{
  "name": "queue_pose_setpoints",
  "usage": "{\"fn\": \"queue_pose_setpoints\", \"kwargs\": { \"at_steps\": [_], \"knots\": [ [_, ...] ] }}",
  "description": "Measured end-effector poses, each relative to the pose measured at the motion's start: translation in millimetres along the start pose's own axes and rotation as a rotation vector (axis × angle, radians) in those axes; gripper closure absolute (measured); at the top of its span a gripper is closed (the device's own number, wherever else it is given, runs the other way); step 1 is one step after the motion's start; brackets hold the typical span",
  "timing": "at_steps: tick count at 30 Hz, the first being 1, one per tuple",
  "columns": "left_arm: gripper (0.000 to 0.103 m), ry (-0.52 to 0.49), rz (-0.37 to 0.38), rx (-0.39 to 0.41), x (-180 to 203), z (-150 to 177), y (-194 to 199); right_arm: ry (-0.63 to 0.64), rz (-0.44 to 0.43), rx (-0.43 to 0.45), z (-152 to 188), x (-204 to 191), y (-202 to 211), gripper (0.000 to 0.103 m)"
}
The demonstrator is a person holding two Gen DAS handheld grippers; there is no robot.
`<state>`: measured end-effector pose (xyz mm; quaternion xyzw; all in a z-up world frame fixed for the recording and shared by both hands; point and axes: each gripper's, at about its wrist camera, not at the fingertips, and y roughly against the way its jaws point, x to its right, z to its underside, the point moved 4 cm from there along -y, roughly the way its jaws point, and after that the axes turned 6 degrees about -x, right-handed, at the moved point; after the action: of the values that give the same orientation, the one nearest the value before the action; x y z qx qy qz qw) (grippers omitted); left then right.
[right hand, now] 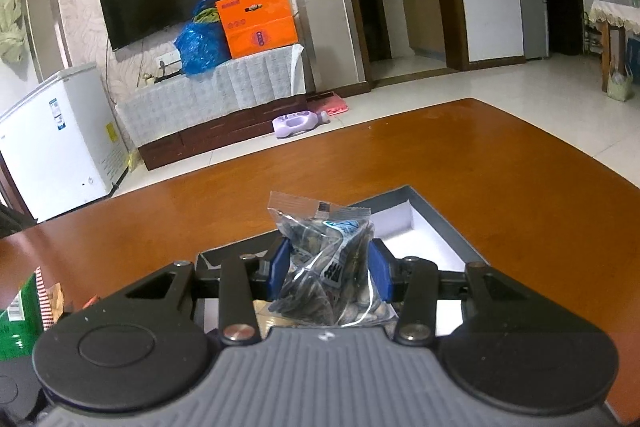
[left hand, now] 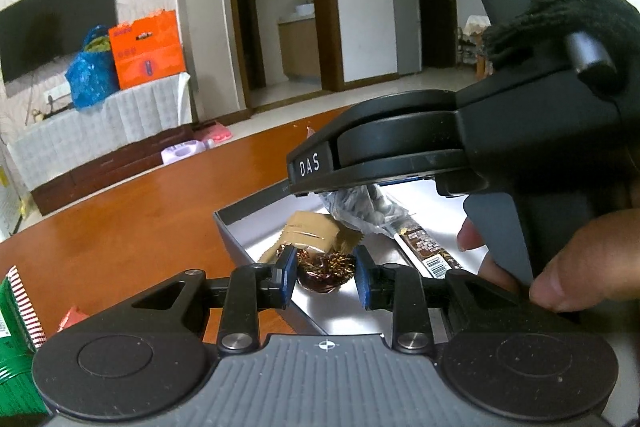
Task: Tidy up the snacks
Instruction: 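Carry the chocolate and clear candy packet over the white box with both tools, then open both tools to release the chocolate and candy packet into the box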
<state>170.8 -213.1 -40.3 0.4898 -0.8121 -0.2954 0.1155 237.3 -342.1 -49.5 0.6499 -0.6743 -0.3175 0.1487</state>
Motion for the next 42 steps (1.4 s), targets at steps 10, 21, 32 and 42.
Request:
{"fn": "queue_pose_setpoints", "kwargs": {
  "at_steps": [10, 21, 32, 42],
  "knots": [
    [0.071, 0.003, 0.012, 0.002, 1.7, -1.1, 2.6, -0.001, 0.000, -0.004, 0.0, -1.6, -0.3, 0.059],
    [0.067, 0.004, 0.015, 0.004, -2.0, -1.8, 0.0, 0.010, -0.005, 0.010, -2.4, -2.0, 0.3, 0.059],
    [0.058, -0.002, 0.003, 0.025, -4.3, -1.9, -0.1, -0.006, -0.008, 0.021, -1.4, 3.1, 0.1, 0.059],
    [0.051, 0.008, -0.002, 0.030, -5.9, -3.9, 2.8, -0.020, -0.018, 0.045, 0.4, 7.1, 3.7, 0.048]
  ]
}}
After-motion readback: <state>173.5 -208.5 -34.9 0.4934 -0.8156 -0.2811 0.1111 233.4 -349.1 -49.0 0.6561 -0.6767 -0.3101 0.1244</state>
